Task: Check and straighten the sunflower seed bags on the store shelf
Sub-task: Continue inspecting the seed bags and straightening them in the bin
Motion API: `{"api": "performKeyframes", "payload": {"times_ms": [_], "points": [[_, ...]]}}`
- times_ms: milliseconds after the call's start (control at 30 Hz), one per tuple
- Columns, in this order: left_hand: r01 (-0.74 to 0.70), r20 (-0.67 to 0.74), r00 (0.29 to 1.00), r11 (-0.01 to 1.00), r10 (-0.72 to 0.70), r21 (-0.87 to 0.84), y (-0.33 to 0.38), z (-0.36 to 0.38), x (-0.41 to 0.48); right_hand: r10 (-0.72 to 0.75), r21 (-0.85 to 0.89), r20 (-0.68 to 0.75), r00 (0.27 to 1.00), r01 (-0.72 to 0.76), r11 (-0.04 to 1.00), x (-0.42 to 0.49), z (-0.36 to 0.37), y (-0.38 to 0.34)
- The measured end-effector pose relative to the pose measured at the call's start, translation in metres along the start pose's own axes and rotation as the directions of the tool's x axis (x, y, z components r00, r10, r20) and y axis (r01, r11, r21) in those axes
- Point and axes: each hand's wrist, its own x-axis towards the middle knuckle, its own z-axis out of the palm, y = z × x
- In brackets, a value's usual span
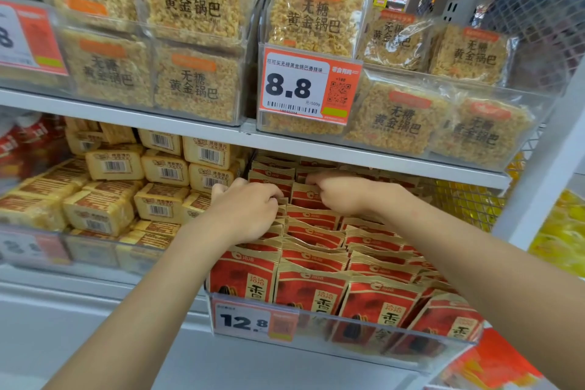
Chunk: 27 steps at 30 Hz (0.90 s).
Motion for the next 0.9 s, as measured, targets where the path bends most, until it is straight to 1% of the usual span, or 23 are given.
{"api": "performKeyframes", "payload": {"times_ms": [133,200,333,400,467,533,600,733,833,900], "points": [[-0.006,0.002,1.0,1.0,0.006,-0.007,0.0,0.0,-0.001,0.011,0.013,0.017,1.0,-0.011,1.0,0.002,-0.013,0.005],[-0.014,-0.022,1.0,1.0,0.014,-0.017,0.0,0.0,-0.001,0.007,0.06,-0.001,1.0,-0.007,0.998,-0.003,-0.014,0.009],[-0.06,-0.121,0.991,0.998,0.059,-0.003,0.003,-0.001,0.0,0.022,0.244,-0.119,0.993,0.008,0.97,-0.019,-0.009,0.025],[-0.083,-0.137,0.986,0.995,0.089,0.049,0.006,-0.001,0.003,0.032,0.253,-0.175,0.984,0.014,0.967,-0.022,-0.005,0.03],[-0.105,-0.075,0.991,0.987,0.115,0.12,0.01,0.002,0.007,0.024,0.184,-0.234,0.972,0.02,0.983,-0.02,-0.001,0.033],[-0.107,0.016,0.994,0.979,0.106,0.172,0.013,0.006,0.011,0.027,0.151,-0.26,0.965,0.014,0.988,-0.016,0.001,0.033],[-0.101,0.045,0.995,0.977,0.094,0.186,0.013,0.008,0.014,0.041,0.153,-0.248,0.968,-0.002,0.988,-0.011,0.002,0.032],[-0.116,0.021,0.993,0.979,0.115,0.167,0.01,0.008,0.01,0.083,0.192,-0.209,0.974,-0.042,0.98,-0.001,0.0,0.025],[-0.124,0.023,0.992,0.98,0.122,0.159,0.009,0.007,0.009,0.119,0.269,-0.143,0.983,-0.078,0.96,0.002,-0.007,0.018],[-0.124,0.021,0.992,0.978,0.122,0.166,0.009,0.007,0.008,0.122,0.24,-0.086,0.989,-0.098,0.966,0.003,-0.012,0.015]]}}
